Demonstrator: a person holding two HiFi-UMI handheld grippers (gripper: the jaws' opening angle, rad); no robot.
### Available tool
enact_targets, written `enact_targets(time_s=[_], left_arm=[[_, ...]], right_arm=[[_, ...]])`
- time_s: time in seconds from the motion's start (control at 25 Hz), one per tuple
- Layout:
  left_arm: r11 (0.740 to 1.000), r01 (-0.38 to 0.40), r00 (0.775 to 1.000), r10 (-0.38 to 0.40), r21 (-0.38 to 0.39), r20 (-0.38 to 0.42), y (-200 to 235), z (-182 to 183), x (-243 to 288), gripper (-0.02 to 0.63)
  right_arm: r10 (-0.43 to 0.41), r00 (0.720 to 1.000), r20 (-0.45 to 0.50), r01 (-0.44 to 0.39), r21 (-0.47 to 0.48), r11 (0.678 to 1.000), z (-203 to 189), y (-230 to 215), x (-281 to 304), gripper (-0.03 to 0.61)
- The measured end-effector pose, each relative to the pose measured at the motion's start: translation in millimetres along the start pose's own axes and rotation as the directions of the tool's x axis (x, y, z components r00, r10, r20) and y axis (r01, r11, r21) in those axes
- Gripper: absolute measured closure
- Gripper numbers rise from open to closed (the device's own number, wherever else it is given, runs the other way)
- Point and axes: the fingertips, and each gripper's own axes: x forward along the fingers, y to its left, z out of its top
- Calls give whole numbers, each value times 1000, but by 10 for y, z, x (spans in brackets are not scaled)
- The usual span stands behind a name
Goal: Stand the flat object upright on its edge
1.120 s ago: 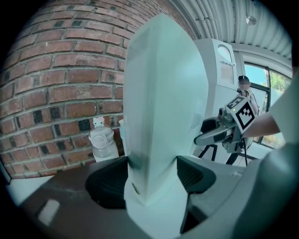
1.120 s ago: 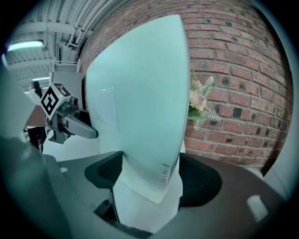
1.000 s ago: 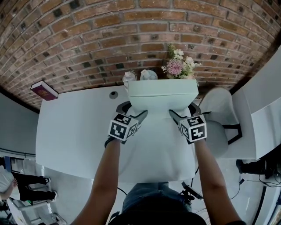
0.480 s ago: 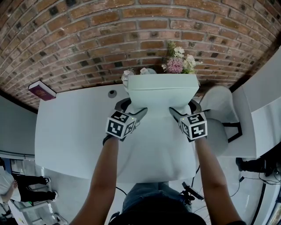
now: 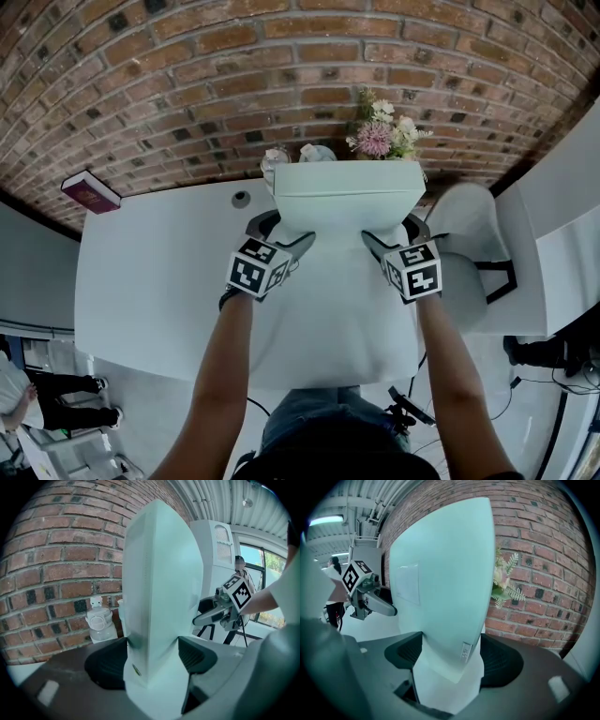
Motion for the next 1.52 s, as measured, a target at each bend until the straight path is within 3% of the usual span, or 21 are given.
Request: enact_targets(time_s=[0.64,1.28,1.52], left_arm=[[999,-25,1000,25,-19,16,-46,-18,-138,255],[992,-106,993,110,-66,53,-323,-27,-563,255],[986,-150,983,157,-75,96,-449,42,-789,256]], right_arm=[[-10,1000,10,10,28,1000,-52,33,-126,187],[5,999,53,-7,25,1000,-74,101,-606,189],[46,994,104,-46,0,999,20,199,-824,253]])
